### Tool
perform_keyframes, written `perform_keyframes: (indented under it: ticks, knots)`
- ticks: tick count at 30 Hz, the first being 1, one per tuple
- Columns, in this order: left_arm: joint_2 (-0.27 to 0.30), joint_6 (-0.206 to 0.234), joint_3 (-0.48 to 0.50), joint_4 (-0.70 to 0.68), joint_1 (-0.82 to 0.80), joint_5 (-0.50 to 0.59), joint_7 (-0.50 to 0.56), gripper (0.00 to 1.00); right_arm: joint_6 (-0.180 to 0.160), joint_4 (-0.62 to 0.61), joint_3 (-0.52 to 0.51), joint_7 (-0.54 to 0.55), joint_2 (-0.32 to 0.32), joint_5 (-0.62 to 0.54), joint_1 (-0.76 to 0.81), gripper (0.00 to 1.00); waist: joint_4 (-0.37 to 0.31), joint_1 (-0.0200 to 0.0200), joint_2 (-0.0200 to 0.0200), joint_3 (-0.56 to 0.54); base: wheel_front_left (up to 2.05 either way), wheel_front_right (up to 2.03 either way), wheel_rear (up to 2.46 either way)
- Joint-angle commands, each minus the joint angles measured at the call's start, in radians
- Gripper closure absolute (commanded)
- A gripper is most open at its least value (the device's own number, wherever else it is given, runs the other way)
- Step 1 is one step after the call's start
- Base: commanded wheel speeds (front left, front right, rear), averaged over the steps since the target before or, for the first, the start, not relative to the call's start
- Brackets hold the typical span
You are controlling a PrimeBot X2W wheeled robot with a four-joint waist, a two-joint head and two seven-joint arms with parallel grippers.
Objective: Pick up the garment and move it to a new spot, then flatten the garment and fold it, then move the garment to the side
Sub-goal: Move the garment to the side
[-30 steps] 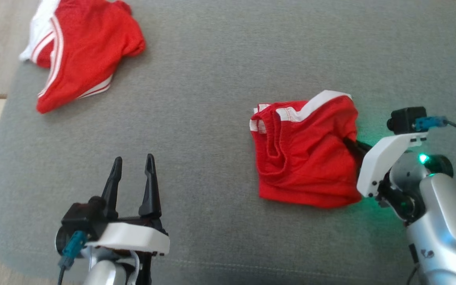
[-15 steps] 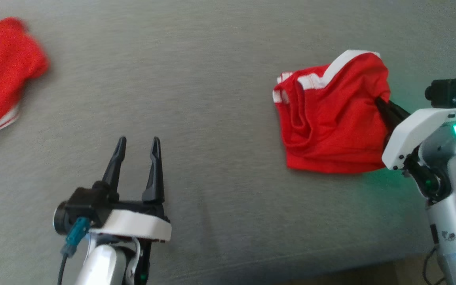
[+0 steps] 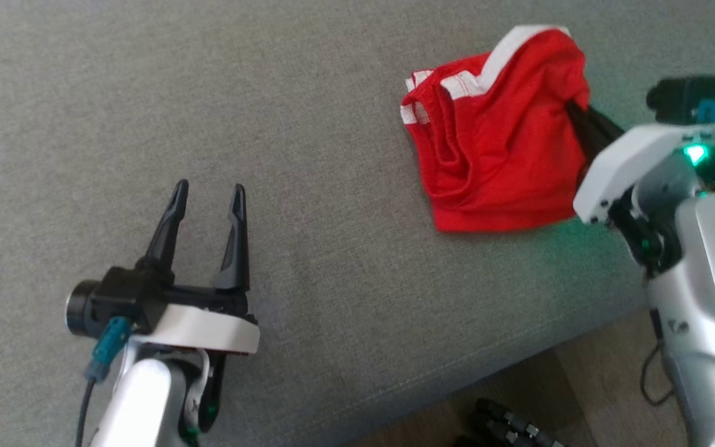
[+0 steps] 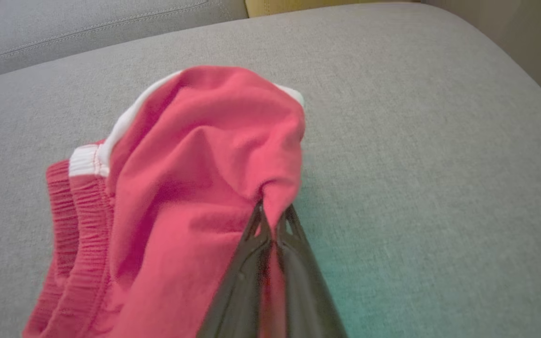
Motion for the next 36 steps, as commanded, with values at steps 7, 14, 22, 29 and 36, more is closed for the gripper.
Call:
perform_keyframes:
  ticks: [7, 14, 22, 29, 36]
  knots:
    - [0.014, 0.011, 0.024, -0.075, -0.043, 0.015, 0.001, 0.00, -0.001, 0.066, 0.008, -0.027, -0.049, -0.045, -0.155, 1.00, 0.054, -0.0001, 0.0000, 0.026, 0.00, 0.00, 0.00]
    - [0.011, 0.020, 0.024, -0.093, -0.051, 0.009, -0.004, 0.00, -0.001, 0.184, -0.037, -0.035, -0.154, -0.102, -0.277, 1.00, 0.114, -0.0001, 0.0000, 0.049, 0.00, 0.00, 0.00]
    - [0.005, 0.024, 0.020, -0.104, -0.061, 0.004, -0.014, 0.00, -0.001, 0.272, -0.080, -0.044, -0.279, -0.148, -0.360, 1.00, 0.168, -0.0001, 0.0000, 0.075, 0.00, 0.00, 0.00]
    - [0.003, 0.026, 0.017, -0.109, -0.070, 0.004, -0.019, 0.00, -0.001, 0.302, -0.082, -0.052, -0.364, -0.176, -0.379, 1.00, 0.195, -0.0001, 0.0000, 0.102, 0.00, 0.00, 0.00]
    - [0.002, 0.027, 0.011, -0.112, -0.081, 0.006, -0.022, 0.00, -0.001, 0.319, -0.108, -0.060, -0.395, -0.220, -0.393, 1.00, 0.207, -0.0001, 0.0000, 0.119, 0.00, 0.00, 0.00]
